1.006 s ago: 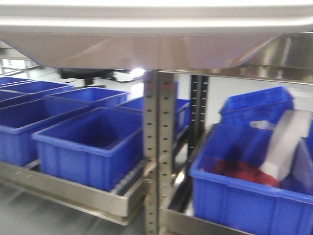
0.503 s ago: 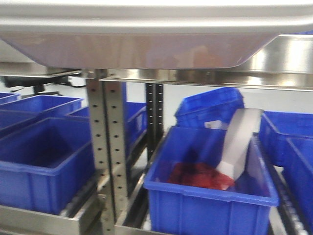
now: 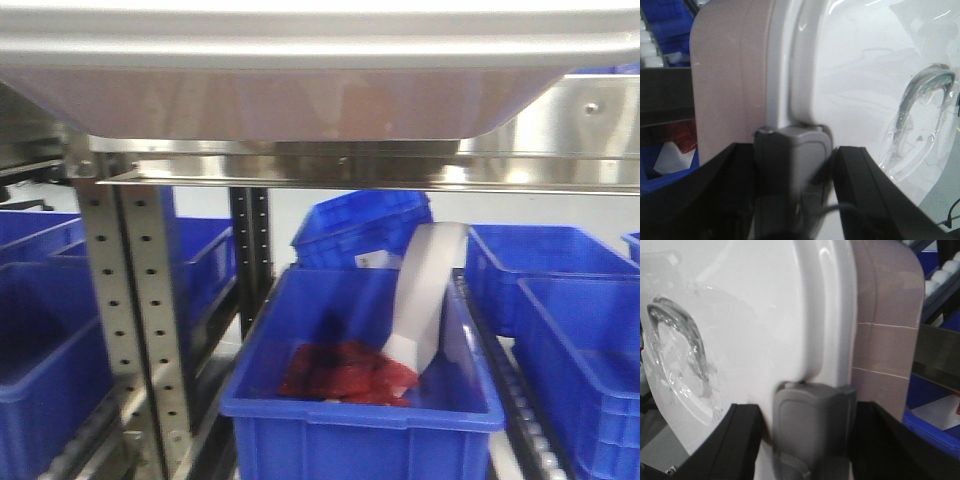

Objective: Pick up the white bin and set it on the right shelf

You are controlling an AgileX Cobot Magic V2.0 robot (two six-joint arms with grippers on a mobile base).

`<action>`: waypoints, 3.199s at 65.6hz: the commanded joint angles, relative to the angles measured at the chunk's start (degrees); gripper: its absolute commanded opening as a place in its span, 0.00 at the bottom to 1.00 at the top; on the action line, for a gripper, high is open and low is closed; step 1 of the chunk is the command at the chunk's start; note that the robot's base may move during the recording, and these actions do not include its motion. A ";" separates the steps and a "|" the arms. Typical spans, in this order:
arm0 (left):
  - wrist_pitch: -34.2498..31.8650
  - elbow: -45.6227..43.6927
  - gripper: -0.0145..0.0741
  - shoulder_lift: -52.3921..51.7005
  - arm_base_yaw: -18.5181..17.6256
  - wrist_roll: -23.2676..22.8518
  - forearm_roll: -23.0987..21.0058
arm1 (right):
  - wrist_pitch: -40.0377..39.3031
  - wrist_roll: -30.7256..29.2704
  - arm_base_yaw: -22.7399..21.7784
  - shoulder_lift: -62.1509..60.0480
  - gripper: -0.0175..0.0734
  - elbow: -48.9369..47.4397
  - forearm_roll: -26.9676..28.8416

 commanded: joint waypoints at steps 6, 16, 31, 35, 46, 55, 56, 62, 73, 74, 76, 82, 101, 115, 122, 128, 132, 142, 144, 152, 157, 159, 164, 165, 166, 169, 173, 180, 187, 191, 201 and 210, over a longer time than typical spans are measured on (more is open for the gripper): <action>11.12 -1.77 0.37 -0.83 -1.36 0.48 -10.08 | 10.92 -0.72 1.26 -1.22 0.66 -1.97 13.11; 11.12 -1.77 0.37 -0.83 -1.36 0.48 -10.08 | 10.92 -0.72 1.26 -1.22 0.66 -1.97 13.11; 11.12 -1.77 0.37 -0.83 -1.36 0.48 -10.08 | 10.92 -0.72 1.26 -1.22 0.66 -1.97 13.11; 11.12 -1.77 0.37 -0.83 -1.36 0.48 -10.08 | 10.92 -0.72 1.26 -1.22 0.66 -1.97 13.11; 11.12 -1.77 0.37 -0.83 -1.36 0.48 -10.08 | 10.92 -0.72 1.26 -1.22 0.66 -1.97 13.11; 11.12 -1.77 0.37 -0.83 -1.36 0.48 -10.08 | 10.92 -0.72 1.26 -1.22 0.66 -1.97 13.11; 11.12 -1.77 0.37 -0.83 -1.36 0.48 -10.08 | 10.92 -0.72 1.26 -1.22 0.66 -1.97 13.11; 11.12 -1.77 0.37 -0.83 -1.36 0.48 -10.08 | 10.92 -0.72 1.26 -1.22 0.66 -1.97 13.11; 11.12 -1.77 0.37 -0.83 -1.36 0.48 -10.08 | 10.92 -0.72 1.26 -1.22 0.66 -1.97 13.11; 11.12 -1.77 0.37 -0.83 -1.36 0.48 -10.08 | 10.92 -0.72 1.26 -1.22 0.66 -1.97 13.11; 11.12 -1.77 0.37 -0.83 -1.36 0.48 -10.08 | 10.92 -0.72 1.26 -1.22 0.66 -1.97 13.11; 11.12 -1.77 0.37 -0.83 -1.36 0.48 -10.08 | 10.92 -0.72 1.26 -1.22 0.66 -1.97 13.11; 10.68 -1.77 0.37 -0.83 -1.36 0.48 -10.44 | 10.54 -0.72 1.26 -1.22 0.66 -1.97 13.18; 9.96 -1.77 0.37 -0.83 -1.36 0.48 -10.83 | 10.98 -0.72 1.26 -1.22 0.66 -1.97 13.47; 9.85 -1.77 0.37 -0.83 -1.36 0.48 -10.94 | 10.97 -0.72 1.26 -1.22 0.66 -1.97 14.31; 9.85 -1.77 0.37 -0.83 -1.36 0.48 -10.94 | 10.97 -0.72 1.26 -1.22 0.66 -1.97 14.31; 9.77 -1.77 0.37 -0.83 -1.36 0.48 -11.03 | 11.17 -0.72 1.26 -1.22 0.66 -1.97 14.50; 6.55 -1.77 0.37 -0.83 -1.36 0.48 -11.03 | 11.28 -0.25 1.26 -1.15 0.66 -1.97 16.59; 6.16 -1.77 0.37 -0.83 -1.36 0.48 -11.03 | 11.06 -0.25 1.26 -1.15 0.66 -1.97 16.58; 5.60 -1.77 0.37 -0.71 -1.36 0.48 -10.92 | 10.80 -0.25 1.26 -1.15 0.63 -1.97 16.53; 5.34 -1.77 0.37 -0.71 -1.36 0.48 -10.92 | 10.80 -0.25 1.26 -1.15 0.58 -1.97 16.53; 5.19 -1.77 0.37 -0.71 -1.36 0.48 -10.92 | 10.80 -0.25 1.26 -1.15 0.56 -1.97 16.53; 4.63 -1.77 0.37 -0.71 -1.36 0.48 -10.92 | 10.91 -0.25 1.26 -1.15 0.55 -1.97 16.53; 4.54 -1.77 0.37 -0.71 -1.36 0.48 -10.92 | 10.91 -0.25 1.26 -1.15 0.55 -1.97 16.53; 4.43 -1.77 0.38 -0.71 -1.36 0.48 -10.92 | 10.91 -0.25 1.26 -1.15 0.55 -1.97 16.53; 4.13 -1.77 0.38 -0.71 -1.36 0.48 -10.92 | 10.91 -0.25 1.26 -1.15 0.55 -1.97 16.53; 3.74 -1.77 0.38 -0.71 -1.36 0.48 -11.17 | 10.91 -0.25 1.26 -1.15 0.55 -1.97 16.53; 2.68 -1.77 0.38 -0.71 -1.36 0.48 -12.77 | 10.01 -0.25 1.26 -1.15 0.55 -1.97 17.52; 0.98 -1.77 0.38 -0.71 -1.36 0.48 -15.60 | 7.60 -0.25 1.26 -1.15 0.55 -1.97 19.76; 0.23 -2.01 0.38 -0.71 -1.36 0.48 -15.98 | 6.81 -0.25 1.26 -0.95 0.55 -1.97 20.87; 0.25 -4.18 0.38 2.08 -1.36 0.48 -16.69 | 6.96 -0.25 1.26 0.97 0.56 -1.97 23.66; 0.25 -8.24 0.38 6.47 -1.36 0.48 -17.99 | 6.75 -0.25 1.26 3.24 0.61 -3.28 24.90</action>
